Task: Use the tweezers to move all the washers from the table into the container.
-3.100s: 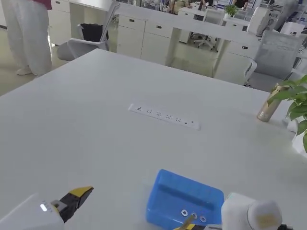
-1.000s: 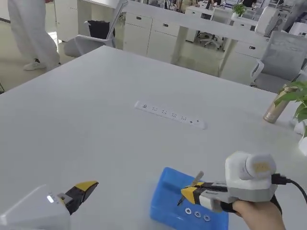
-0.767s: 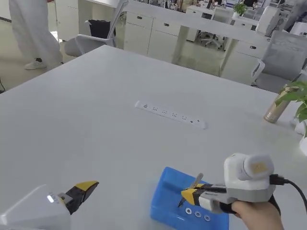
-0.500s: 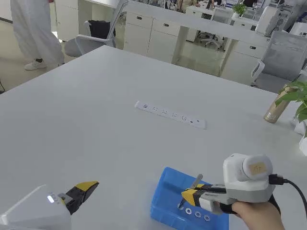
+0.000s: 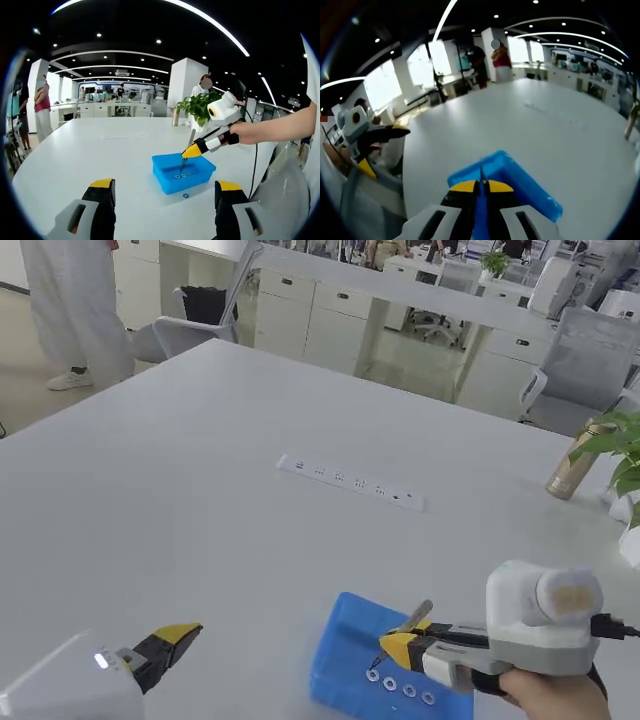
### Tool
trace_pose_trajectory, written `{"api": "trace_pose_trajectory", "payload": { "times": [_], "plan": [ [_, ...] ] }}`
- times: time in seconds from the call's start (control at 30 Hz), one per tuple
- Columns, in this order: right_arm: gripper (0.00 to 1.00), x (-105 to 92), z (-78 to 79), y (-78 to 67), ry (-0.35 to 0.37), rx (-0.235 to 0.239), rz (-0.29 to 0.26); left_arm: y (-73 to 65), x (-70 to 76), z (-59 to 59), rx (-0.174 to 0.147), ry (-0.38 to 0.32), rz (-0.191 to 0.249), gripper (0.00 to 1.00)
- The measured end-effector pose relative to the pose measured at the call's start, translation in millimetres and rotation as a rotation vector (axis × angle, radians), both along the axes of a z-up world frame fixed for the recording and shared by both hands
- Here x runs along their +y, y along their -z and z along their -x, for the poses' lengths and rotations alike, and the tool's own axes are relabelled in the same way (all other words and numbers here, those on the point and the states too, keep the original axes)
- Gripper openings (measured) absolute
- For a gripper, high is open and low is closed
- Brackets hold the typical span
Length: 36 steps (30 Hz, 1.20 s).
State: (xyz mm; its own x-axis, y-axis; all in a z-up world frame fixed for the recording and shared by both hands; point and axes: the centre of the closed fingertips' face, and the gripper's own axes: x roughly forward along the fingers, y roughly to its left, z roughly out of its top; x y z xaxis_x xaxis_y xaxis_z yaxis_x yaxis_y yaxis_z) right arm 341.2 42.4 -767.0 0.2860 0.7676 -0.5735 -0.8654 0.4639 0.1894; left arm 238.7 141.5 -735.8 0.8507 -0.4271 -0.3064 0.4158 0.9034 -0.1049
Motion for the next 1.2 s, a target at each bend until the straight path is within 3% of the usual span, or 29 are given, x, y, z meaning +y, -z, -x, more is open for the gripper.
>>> {"api": "trace_pose_trajectory", "payload": {
  "times": [0.17,0.23,0.33,0.43,0.6,0.77,0.8,0.9,1.2],
  "plan": [
    [0.03,1.2,10.8,-22.0,0.007,-0.029,-0.066,0.1,-0.7,0.2,0.001,0.003,0.002,0.83],
    [0.03,4.0,17.8,-30.0,0.029,-0.021,-0.111,0.2,-0.9,0.2,0.001,0.004,0.001,0.83],
    [0.03,8.3,33.8,-28.7,0.025,0.006,-0.149,0.7,-1.2,0.3,0.005,0.005,0.001,0.83],
    [0.03,11.2,50.6,-9.9,-0.006,0.026,-0.105,1.4,-1.2,0.4,0.008,0.006,-0.001,0.83],
    [0.03,12.6,55.0,15.5,-0.013,0.054,-0.057,0.0,2.6,-0.4,0.003,-0.014,0.009,0.83],
    [0.03,14.4,58.0,36.9,-0.071,0.004,0.063,-1.0,3.7,-0.7,-0.001,-0.018,0.015,0.83],
    [0.03,13.7,55.4,46.6,-0.090,-0.013,0.085,-1.1,3.6,-0.7,-0.002,-0.018,0.015,0.83],
    [0.03,15.8,55.0,51.8,-0.113,-0.039,0.116,-1.5,3.8,-0.9,-0.005,-0.019,0.013,0.83],
    [0.03,17.3,56.4,51.9,-0.123,-0.035,0.129,-2.5,4.5,-0.9,-0.009,-0.022,0.021,0.82]
  ]
}}
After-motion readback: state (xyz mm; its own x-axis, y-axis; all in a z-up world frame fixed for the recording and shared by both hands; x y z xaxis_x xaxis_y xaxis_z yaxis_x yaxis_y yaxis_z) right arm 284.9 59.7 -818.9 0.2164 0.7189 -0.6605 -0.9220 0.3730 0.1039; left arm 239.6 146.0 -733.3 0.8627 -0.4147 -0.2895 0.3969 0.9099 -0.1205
